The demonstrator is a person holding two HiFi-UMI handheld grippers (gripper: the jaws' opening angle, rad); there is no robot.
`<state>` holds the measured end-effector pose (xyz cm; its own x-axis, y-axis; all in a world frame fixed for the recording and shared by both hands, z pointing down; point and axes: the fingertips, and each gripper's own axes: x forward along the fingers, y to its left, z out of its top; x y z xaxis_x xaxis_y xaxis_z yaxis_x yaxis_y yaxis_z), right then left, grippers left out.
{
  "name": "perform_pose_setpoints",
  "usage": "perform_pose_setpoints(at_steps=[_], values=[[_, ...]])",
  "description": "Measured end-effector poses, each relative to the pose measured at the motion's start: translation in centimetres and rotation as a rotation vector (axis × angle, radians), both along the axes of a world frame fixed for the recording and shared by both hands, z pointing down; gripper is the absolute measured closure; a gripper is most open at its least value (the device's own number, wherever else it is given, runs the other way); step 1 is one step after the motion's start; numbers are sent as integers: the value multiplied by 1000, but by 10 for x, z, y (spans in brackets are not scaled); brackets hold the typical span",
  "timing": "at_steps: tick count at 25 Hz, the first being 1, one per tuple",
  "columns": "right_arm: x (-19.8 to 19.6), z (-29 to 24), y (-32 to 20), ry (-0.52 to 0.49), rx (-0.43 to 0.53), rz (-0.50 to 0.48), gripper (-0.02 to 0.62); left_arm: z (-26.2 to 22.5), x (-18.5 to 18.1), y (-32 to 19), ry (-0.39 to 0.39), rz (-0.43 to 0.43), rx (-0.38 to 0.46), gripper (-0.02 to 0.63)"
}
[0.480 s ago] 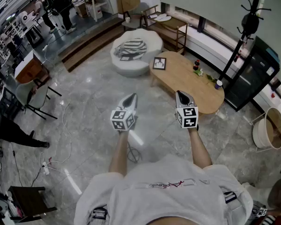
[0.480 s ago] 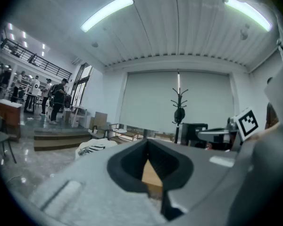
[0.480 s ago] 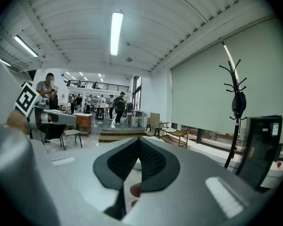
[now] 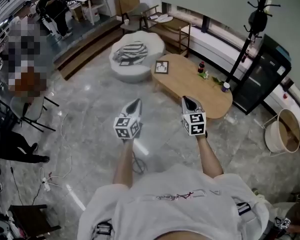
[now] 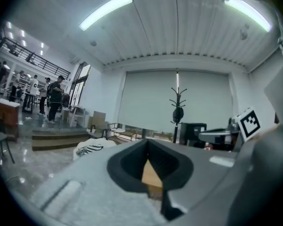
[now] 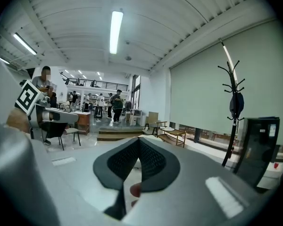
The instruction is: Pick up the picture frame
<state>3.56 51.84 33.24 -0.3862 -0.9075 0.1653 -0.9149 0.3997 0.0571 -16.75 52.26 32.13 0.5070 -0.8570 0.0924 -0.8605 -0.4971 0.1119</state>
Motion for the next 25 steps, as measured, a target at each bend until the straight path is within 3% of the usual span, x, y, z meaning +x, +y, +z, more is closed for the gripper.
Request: perform_pose_setpoints(at_steps=[11,25], values=[[16,8,6,-21,-4,-25,590,9,17,0,-9,-8,-23,606],[78,23,-14,-20,-30,-49,589,11,81,-17,-22,-30,-23,606]])
